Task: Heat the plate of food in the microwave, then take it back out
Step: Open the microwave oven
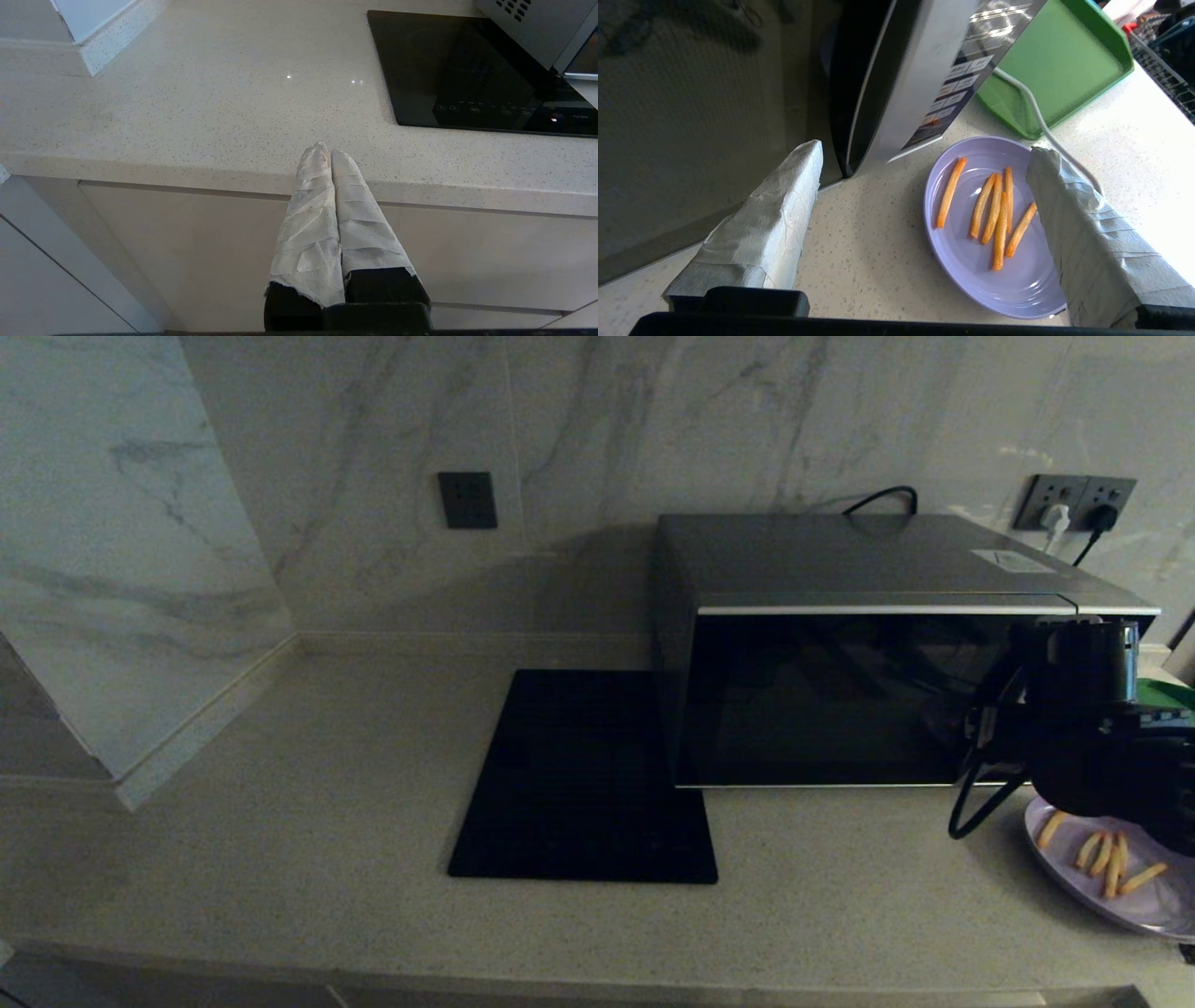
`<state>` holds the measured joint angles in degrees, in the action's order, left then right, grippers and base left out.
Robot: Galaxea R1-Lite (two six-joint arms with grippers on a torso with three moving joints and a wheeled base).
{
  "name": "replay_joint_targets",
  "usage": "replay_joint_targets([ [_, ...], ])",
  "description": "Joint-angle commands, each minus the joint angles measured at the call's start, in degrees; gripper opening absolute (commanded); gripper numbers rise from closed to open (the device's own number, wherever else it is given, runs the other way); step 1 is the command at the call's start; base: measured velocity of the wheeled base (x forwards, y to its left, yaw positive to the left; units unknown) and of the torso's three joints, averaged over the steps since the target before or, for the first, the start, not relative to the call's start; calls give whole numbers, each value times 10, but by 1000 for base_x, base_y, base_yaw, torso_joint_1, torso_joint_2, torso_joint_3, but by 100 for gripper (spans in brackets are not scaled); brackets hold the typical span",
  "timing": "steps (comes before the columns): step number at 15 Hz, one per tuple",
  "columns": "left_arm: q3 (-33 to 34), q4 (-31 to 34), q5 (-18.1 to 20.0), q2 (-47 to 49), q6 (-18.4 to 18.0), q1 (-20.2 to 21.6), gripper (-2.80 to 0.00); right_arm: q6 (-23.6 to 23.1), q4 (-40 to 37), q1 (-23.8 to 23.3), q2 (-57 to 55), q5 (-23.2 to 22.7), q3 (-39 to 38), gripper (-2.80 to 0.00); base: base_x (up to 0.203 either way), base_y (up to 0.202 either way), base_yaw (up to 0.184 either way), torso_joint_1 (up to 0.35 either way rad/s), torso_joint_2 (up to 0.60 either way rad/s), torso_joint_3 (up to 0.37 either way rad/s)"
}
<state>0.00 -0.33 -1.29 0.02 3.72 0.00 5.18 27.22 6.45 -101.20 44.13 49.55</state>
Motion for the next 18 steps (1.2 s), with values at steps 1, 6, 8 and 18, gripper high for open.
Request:
replay_joint_targets([
  [1,0,0,0,-1,1,0,-280,0,4,-6,-16,3,5,0,0,0,0,0,0,0],
  [6,0,0,0,-1,1,0,-280,-7,3,-31,-28,3,13,0,0,0,0,0,0,0],
  [8,0,0,0,-1,1,0,-280,-8,4,-35,-34,4,19,0,0,0,0,0,0,0],
  [18,0,0,0,-1,1,0,-280,-19,6,-53,-62,5,48,0,0,0,0,0,0,0],
])
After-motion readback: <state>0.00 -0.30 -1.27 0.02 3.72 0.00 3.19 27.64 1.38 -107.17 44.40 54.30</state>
